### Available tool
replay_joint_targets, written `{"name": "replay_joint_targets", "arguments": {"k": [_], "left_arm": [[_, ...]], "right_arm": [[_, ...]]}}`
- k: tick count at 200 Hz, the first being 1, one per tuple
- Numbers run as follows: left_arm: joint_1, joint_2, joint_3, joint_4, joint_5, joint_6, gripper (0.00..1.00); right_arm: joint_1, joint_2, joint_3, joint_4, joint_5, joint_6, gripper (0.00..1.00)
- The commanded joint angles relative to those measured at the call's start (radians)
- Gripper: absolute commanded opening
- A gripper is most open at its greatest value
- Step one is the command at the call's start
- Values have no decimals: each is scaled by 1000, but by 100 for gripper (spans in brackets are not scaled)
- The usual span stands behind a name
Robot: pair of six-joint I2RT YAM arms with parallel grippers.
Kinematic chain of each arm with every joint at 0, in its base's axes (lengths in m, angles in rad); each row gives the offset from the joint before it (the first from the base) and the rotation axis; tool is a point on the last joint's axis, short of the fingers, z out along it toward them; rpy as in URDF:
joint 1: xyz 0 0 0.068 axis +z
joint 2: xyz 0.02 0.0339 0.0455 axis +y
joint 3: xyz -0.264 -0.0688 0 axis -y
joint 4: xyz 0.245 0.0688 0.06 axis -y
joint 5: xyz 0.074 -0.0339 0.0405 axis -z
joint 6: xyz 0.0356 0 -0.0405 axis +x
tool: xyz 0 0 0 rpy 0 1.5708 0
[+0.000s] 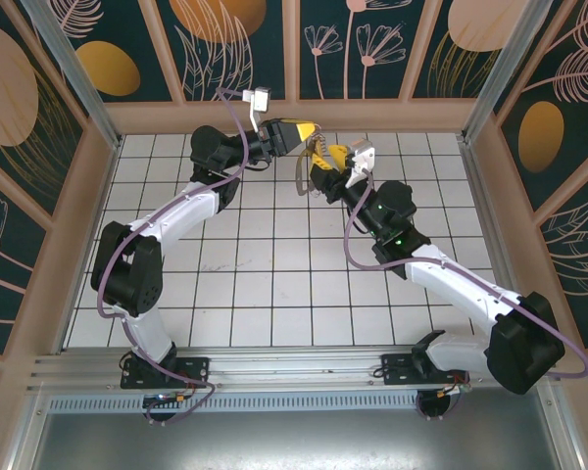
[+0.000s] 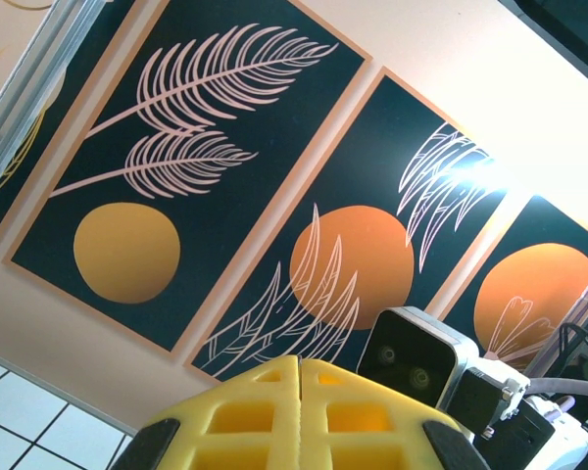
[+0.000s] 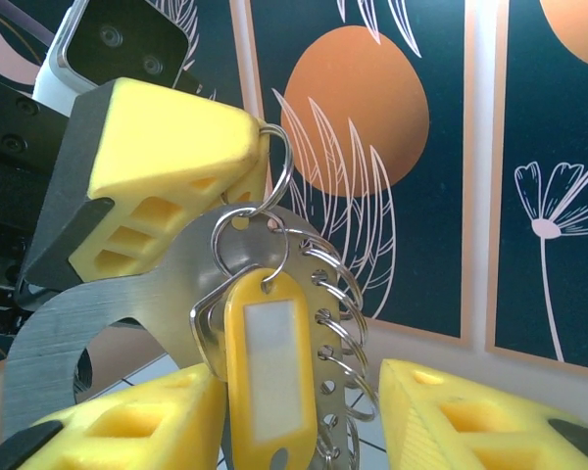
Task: Put the keys on the keyring
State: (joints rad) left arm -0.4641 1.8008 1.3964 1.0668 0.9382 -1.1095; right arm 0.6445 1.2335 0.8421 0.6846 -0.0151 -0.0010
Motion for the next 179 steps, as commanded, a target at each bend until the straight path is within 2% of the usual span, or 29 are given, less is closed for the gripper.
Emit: {"name": "replay_joint_targets", "arguments": {"k": [1, 52, 126, 134, 150, 179], "left_arm": [[-1, -8, 1, 62, 5, -9, 0], [-1, 1, 4, 53, -2, -6, 0], [-1, 19, 9, 54, -4, -9, 0], [-1, 19, 9, 53, -5, -9, 0], [-1, 24, 9, 53, -6, -9, 0], [-1, 28, 10, 55, -8, -9, 0]], "right_arm": [[11, -18, 27, 18, 25, -22, 44], [11, -26, 34, 10, 25, -31, 39], [10, -21, 57, 3, 26, -42, 41], [10, -22, 58, 1, 26, -42, 38], [11, -20, 63, -9, 25, -46, 25], [11, -24, 61, -47, 13, -60, 9]]}}
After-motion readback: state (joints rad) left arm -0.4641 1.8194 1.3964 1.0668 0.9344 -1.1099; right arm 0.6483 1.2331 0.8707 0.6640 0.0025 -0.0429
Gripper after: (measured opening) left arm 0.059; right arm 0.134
